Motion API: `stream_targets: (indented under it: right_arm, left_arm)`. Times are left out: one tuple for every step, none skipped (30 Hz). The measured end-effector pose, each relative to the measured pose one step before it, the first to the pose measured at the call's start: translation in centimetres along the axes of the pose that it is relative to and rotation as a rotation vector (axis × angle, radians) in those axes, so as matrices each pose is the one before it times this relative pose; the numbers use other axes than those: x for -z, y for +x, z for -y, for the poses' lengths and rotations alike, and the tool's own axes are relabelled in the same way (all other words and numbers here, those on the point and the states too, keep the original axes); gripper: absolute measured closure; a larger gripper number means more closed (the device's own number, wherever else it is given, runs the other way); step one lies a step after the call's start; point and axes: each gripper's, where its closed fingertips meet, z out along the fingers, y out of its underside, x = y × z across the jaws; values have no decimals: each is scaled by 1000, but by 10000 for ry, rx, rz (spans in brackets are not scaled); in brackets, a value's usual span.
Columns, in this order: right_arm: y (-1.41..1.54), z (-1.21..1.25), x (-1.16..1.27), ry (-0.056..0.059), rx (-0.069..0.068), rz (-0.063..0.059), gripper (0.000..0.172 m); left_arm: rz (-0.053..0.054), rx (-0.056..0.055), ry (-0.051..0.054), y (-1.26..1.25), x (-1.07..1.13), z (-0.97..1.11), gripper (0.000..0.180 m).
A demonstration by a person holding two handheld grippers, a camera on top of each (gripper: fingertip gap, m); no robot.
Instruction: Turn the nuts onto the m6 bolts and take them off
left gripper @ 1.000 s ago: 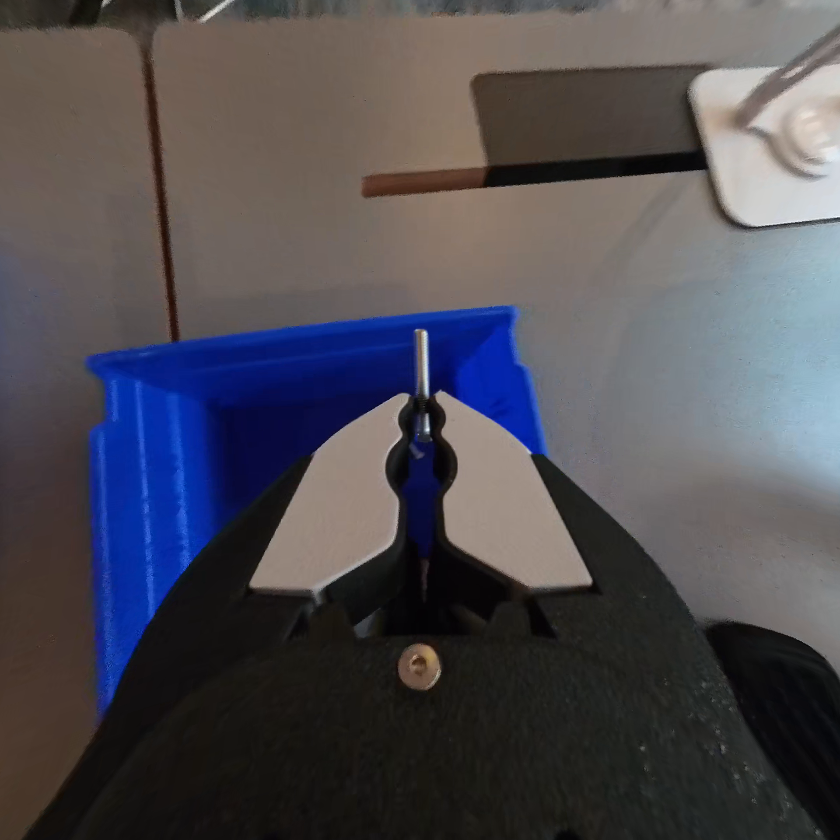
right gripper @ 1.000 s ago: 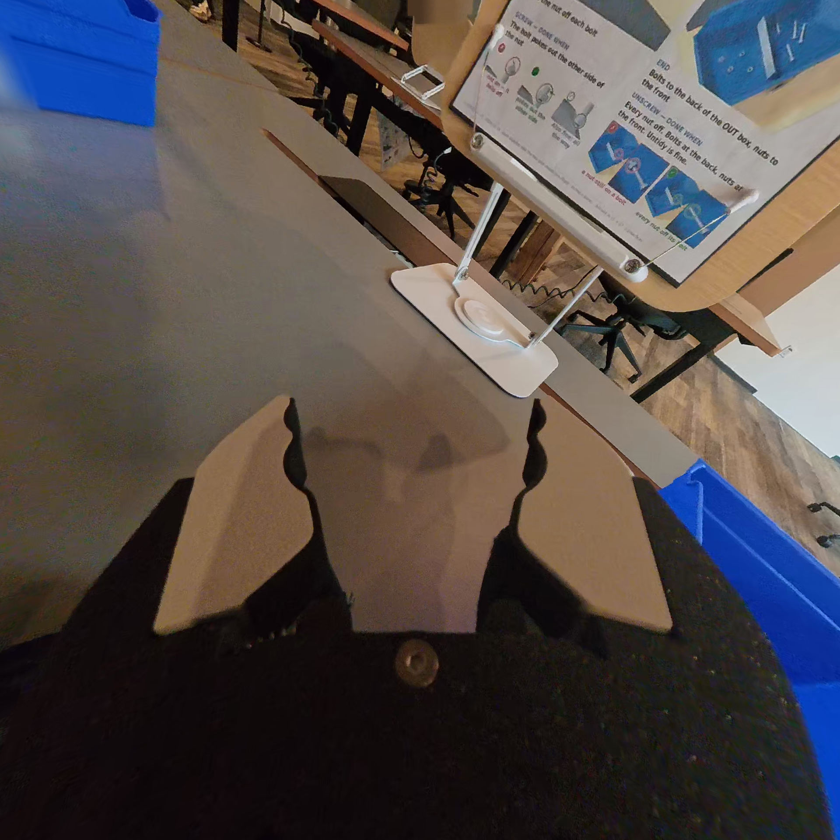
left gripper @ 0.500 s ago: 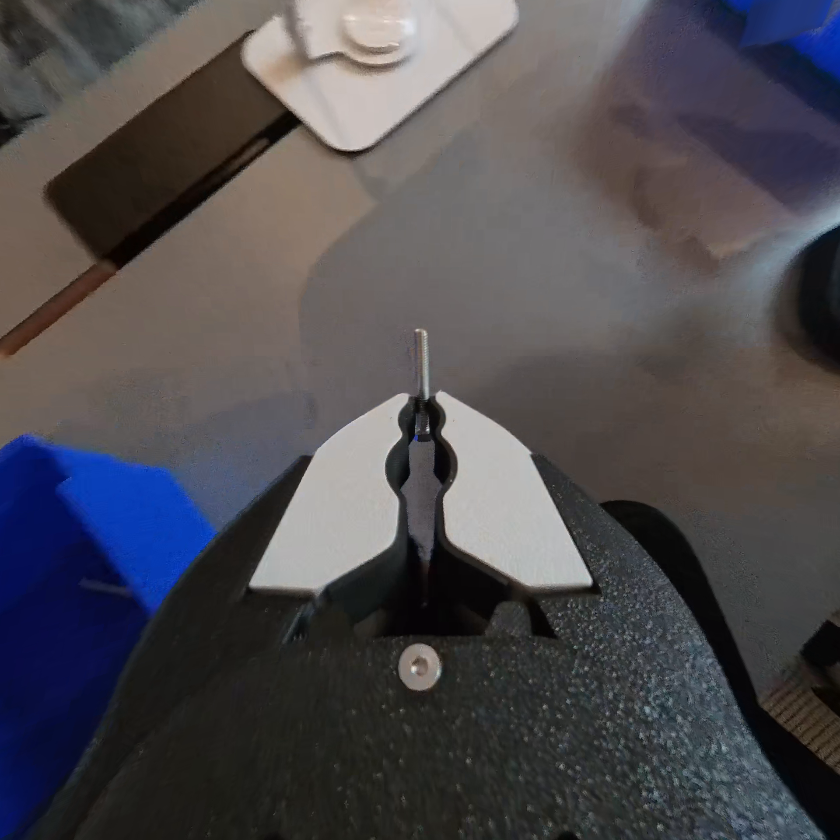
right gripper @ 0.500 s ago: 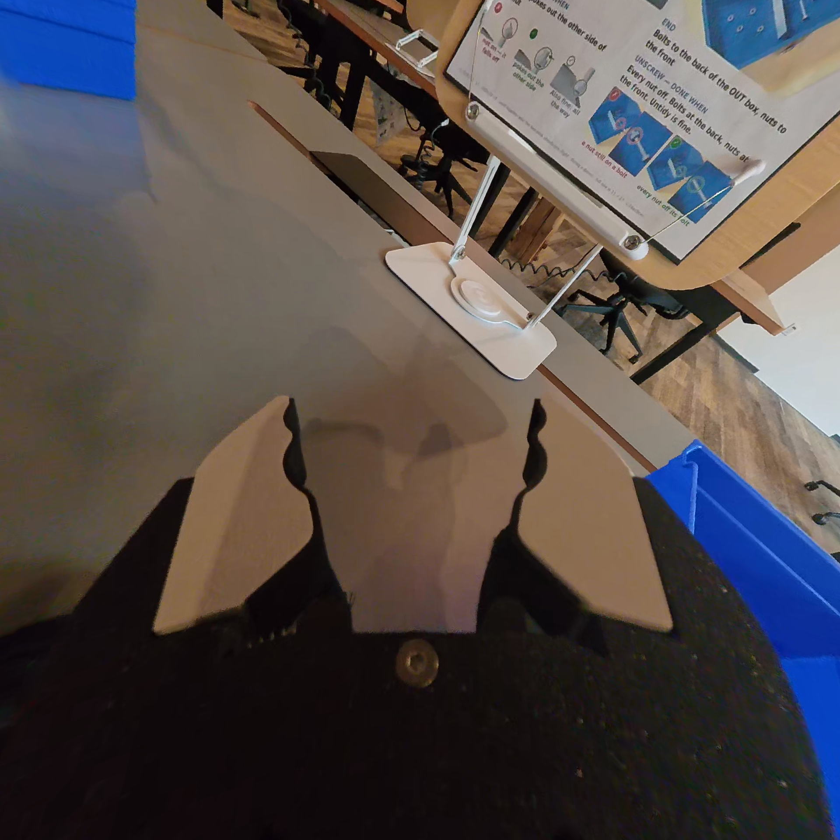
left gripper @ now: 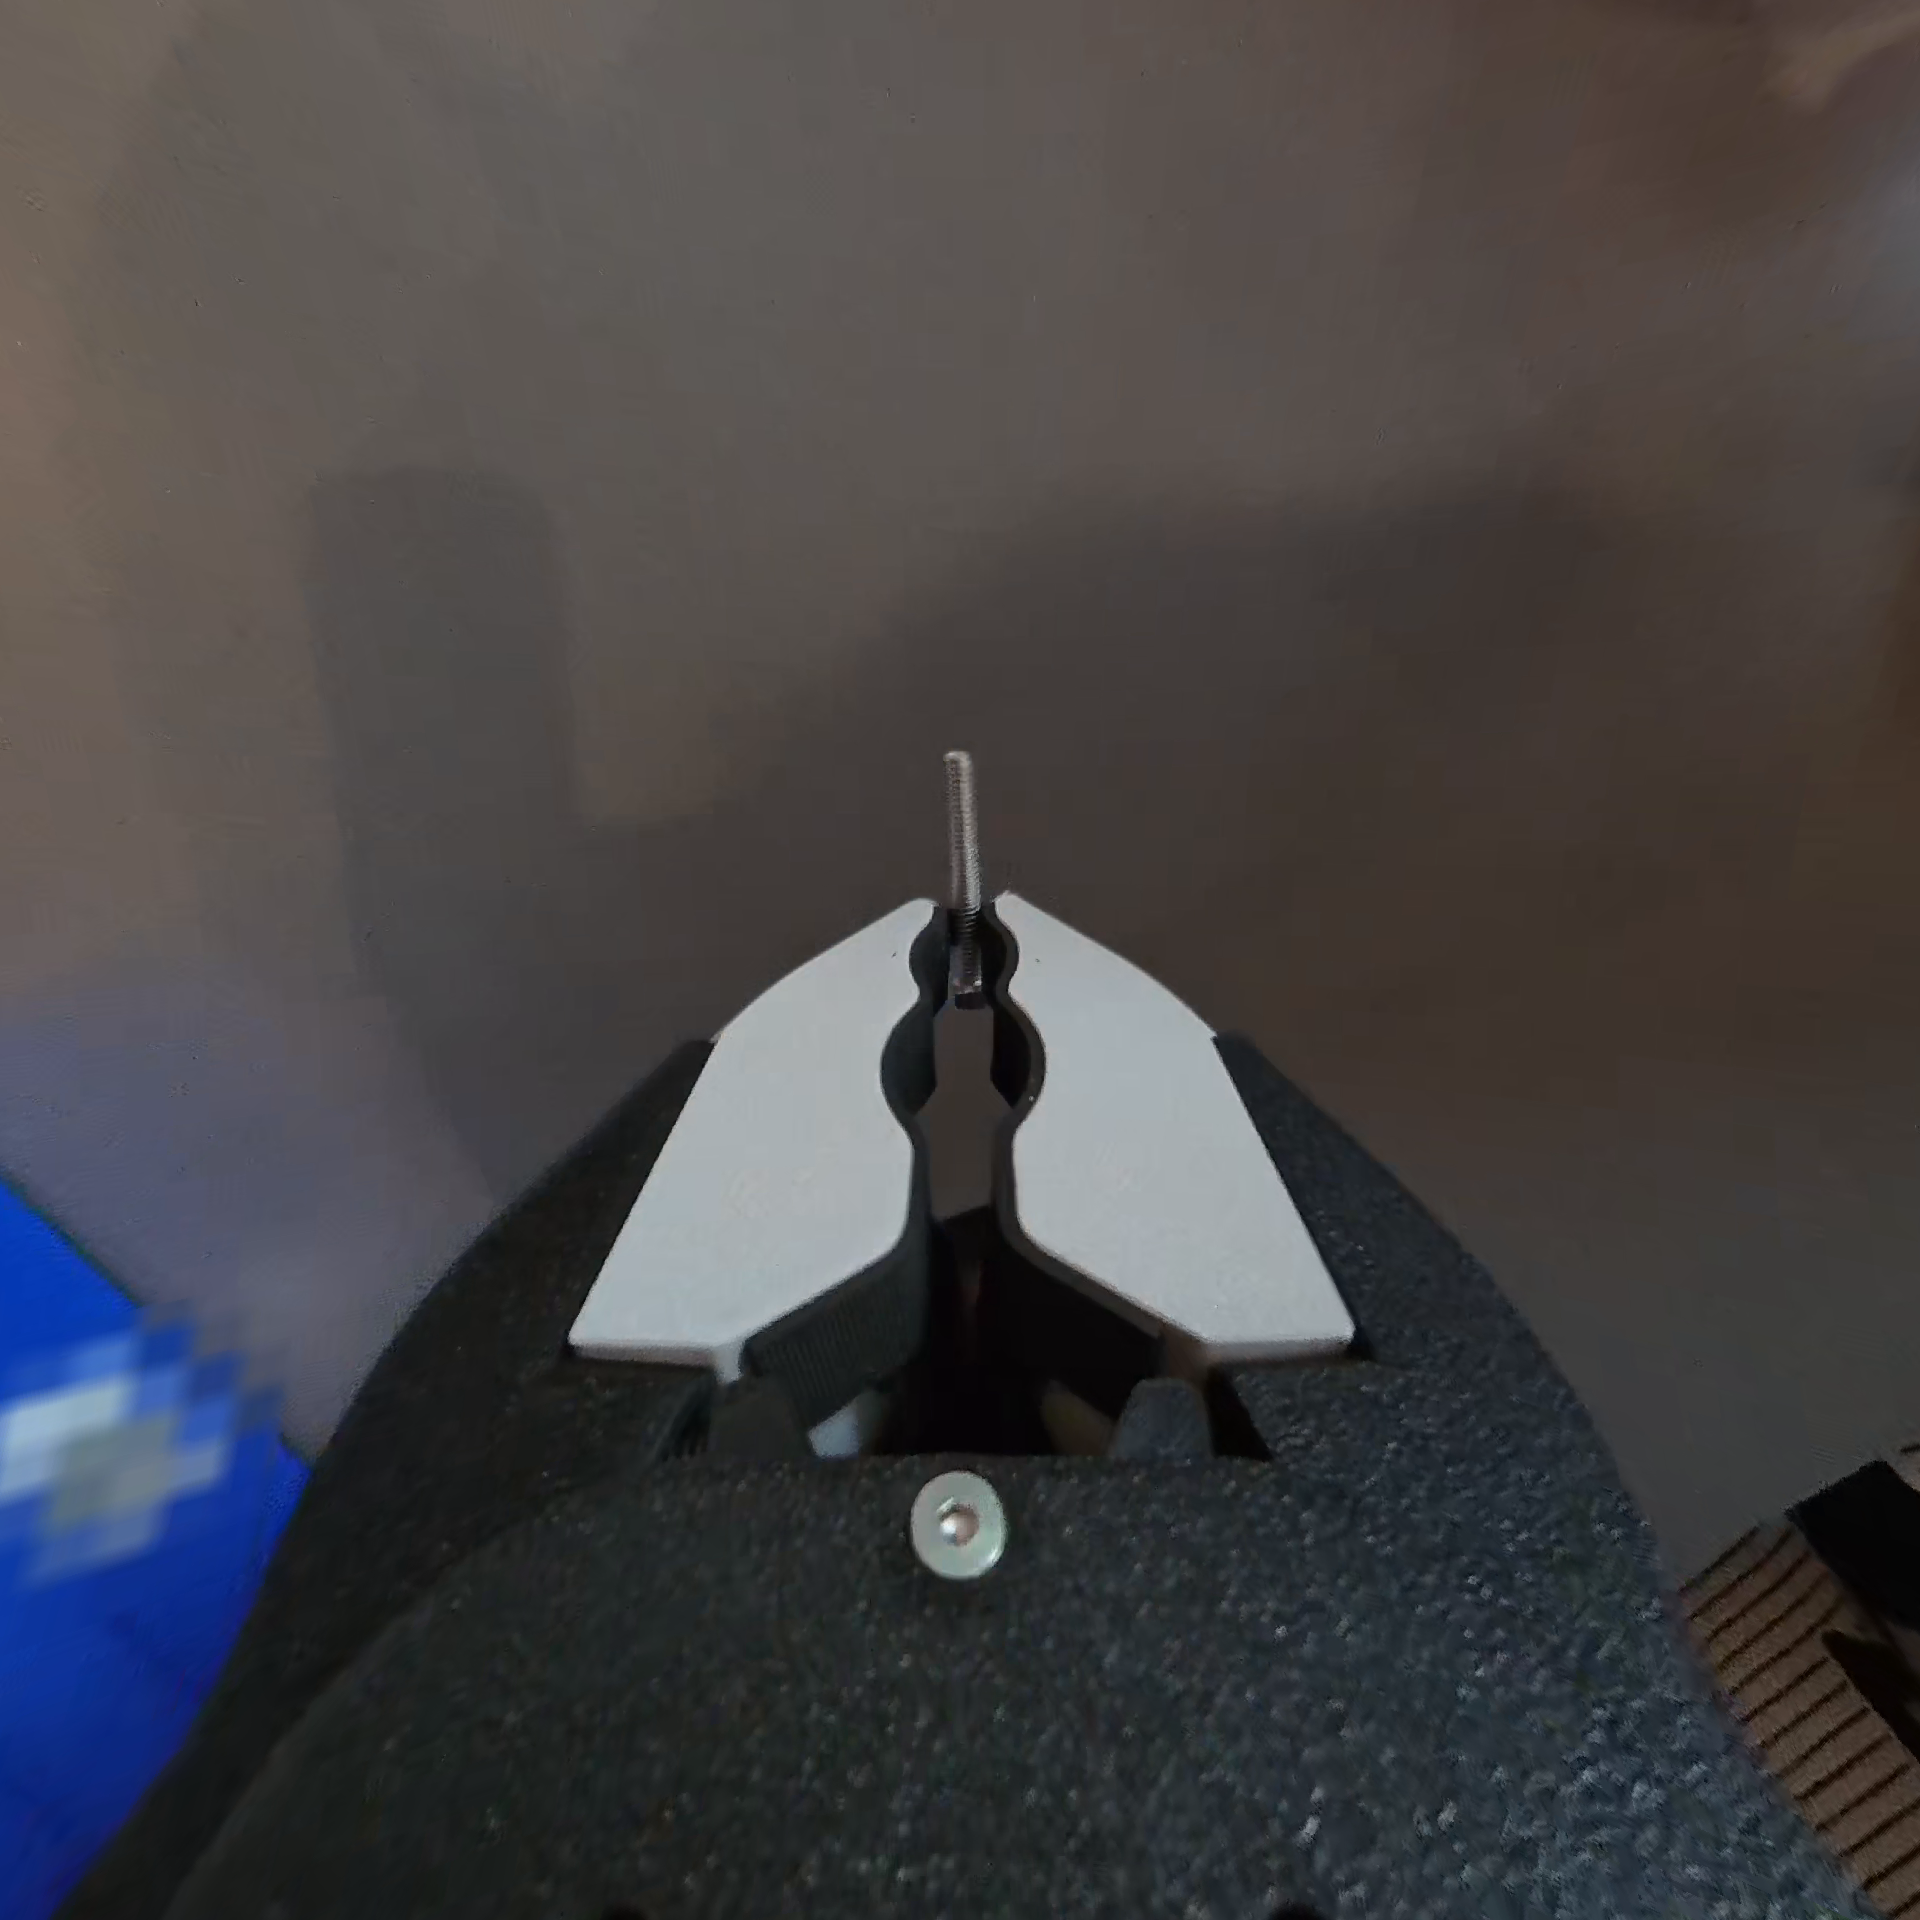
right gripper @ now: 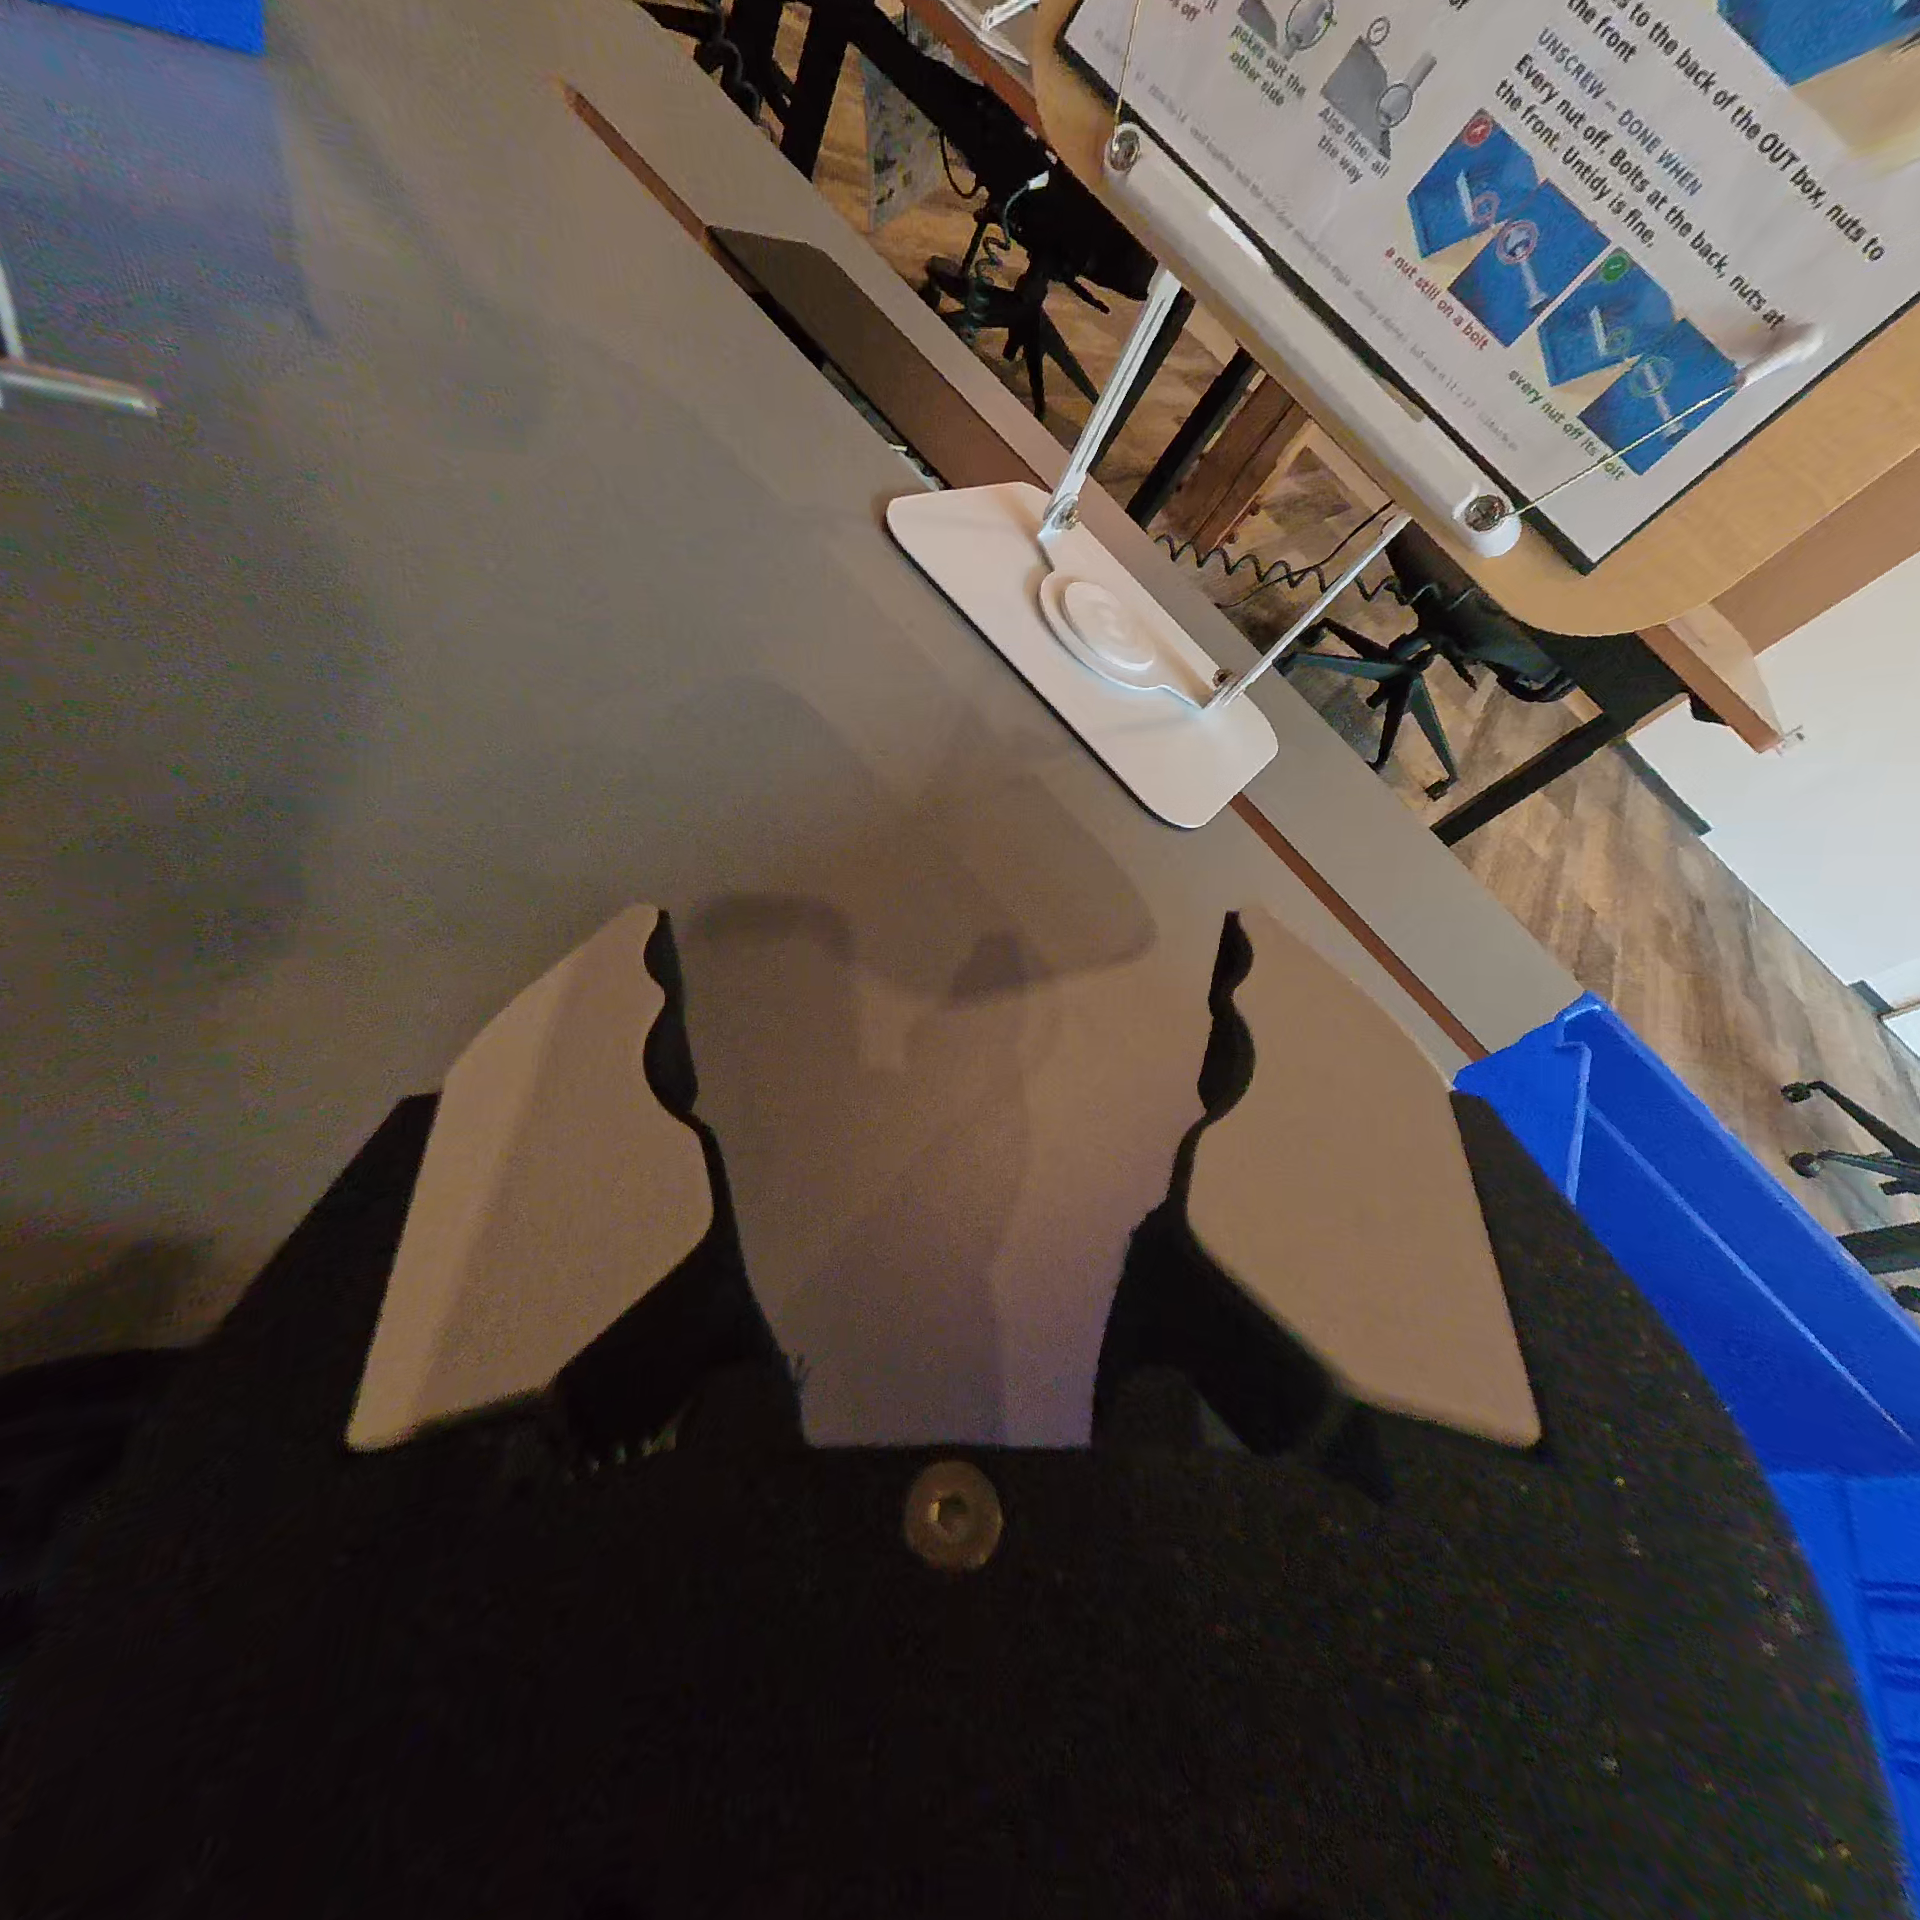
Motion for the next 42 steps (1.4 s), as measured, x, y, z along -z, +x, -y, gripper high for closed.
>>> stream_targets:
  right_arm:
    - [-9, 28, 57, 10, 1, 16, 75]
    - [-26, 25, 53, 10, -16, 27, 75]
    - [-56, 58, 74, 19, -14, 39, 75]
    - [-51, 70, 46, 37, -6, 31, 75]
    - [-58, 55, 32, 34, -9, 26, 75]
    - [-88, 31, 11, 18, -6, 39, 75]
    - [-115, 15, -27, 0, -1, 48, 75]
    - [-139, 16, -31, -8, 17, 50, 75]
    - [-110, -14, -37, -22, 37, 31, 75]
    - [-49, 7, -19, -22, 45, 0, 75]
    - [7, 16, -4, 9, 44, -24, 75]
    - [33, -9, 1, 13, 23, -18, 75]
    - [82, -31, -15, 5, -22, -19, 75]
    - [88, -58, -23, 10, -63, -13, 75]
    - [47, -65, -29, 9, -84, 20, 75]
    - [28, -88, -42, -14, -80, 30, 75]
    - [49, -86, -21, -23, -49, 5, 75]
    - [56, -48, -10, -8, -5, -17, 75]
    - [37, -18, -3, -5, 11, -19, 75]
    - [-11, -9, -18, -4, 12, -1, 75]
    - [-60, -15, -50, -13, 12, 17, 75]
    - [-91, -54, -48, -32, 28, 25, 75]
    - [-80, -47, -55, -30, 53, 11, 75]
    - [-58, -8, -41, -18, 47, -4, 75]
    - [-54, 14, -29, 3, 26, 6, 75]
    - [-90, 27, -55, 24, 10, 35, 76]
    - [-79, 15, -65, 22, -11, 36, 76]
    - [-64, -39, -73, -3, -11, 36, 76]
    - [-45, -74, -73, -25, -2, 29, 76]
    - [-22, -116, -69, -46, -12, 16, 76]
    - [-39, -97, -46, -46, -11, 24, 76]
    - [-50, -35, -9, -22, 5, 32, 76]
    - [-22, 41, 27, 16, 10, 5, 76]
    - [-11, 92, 63, 51, 7, -3, 76]
    - [3, 168, 54, 100, -8, -3, 76]
    - [-22, 181, 6, 134, -50, 21, 77]
    - [-28, 142, -33, 121, -90, 52, 78]
    - [-35, 55, -54, 84, -106, 67, 78]
    - [-21, -58, -50, 23, -107, 62, 79]
    - [-5, -135, -29, -27, -90, 53, 79]
    - [41, -93, -30, -27, -68, 22, 79]
    - [70, -36, -20, -2, -49, -10, 79]
  left_arm:
    - [97, 95, -196, 101, -245, -349, 175]
    - [55, 82, -167, 81, -219, -340, 175]
    - [27, 98, -119, 68, -200, -301, 175]
    - [51, 126, -51, -11, -190, -195, 175]
    - [37, 121, -38, -13, -179, -150, 175]
    - [11, 77, -56, 46, -175, -128, 175]
    - [41, 35, -84, 14, -177, -114, 175]
    - [90, 0, -120, -34, -188, -127, 175]
    - [82, -31, -173, -18, -215, -170, 175]
    - [53, -47, -191, 23, -230, -185, 175]
    - [15, -40, -173, 61, -239, -175, 175]
    - [-48, -47, -142, 146, -223, -149, 175]
    - [-53, -22, -25, 97, -130, 5, 175]
    - [-34, 43, 37, -1, -25, 84, 175]
    - [-52, 57, -35, -40, -20, -27, 175]
    - [-83, 41, -31, 0, -18, -30, 174]
    - [-46, 40, 8, -42, 1, 2, 172]
    - [35, 56, 33, -147, 24, -7, 168]
    - [72, 84, 49, -216, 23, -6, 163]
    - [13, 84, 60, -127, 28, -37, 159]
    - [-28, 63, 75, -58, 40, -49, 154]
    - [-8, 49, 86, -64, 51, -80, 147]
    - [14, 31, 112, -81, 116, -104, 140]
    - [7, 8, 188, -64, 238, -44, 134]
    - [-16, 6, 286, -58, 449, 20, 127]
    - [-11, 29, 321, -169, 676, 25, 123]
    - [18, 24, 323, -338, 925, -15, 122]
    - [15, -3, 348, -494, 1147, -4, 122]
    - [-41, 0, 346, -594, 1334, -17, 123]
    - [-102, 13, 305, -663, 1461, -60, 123]
    - [-71, 18, 243, -833, 1559, -143, 124]
    - [5, 11, 187, -1051, 1581, -220, 124]
    - [25, 20, 140, -1176, 1587, -307, 124]
    - [61, 76, 80, -1358, 1560, -445, 125]
    - [185, 140, 7, -1635, 1516, -603, 126]
    - [298, 209, -73, -1932, 1416, -792, 127]
    - [318, 285, -133, -2045, 1252, -944, 128]
    - [281, 329, -134, -2039, 1029, -1009, 131]
    - [245, 300, -145, -2008, 751, -1059, 134]
    - [208, 250, -193, -1936, 413, -1149, 136]
    - [36, 248, -205, -1673, 48, -1155, 137]
    - [-165, 257, -208, -1311, -281, -1076, 138]
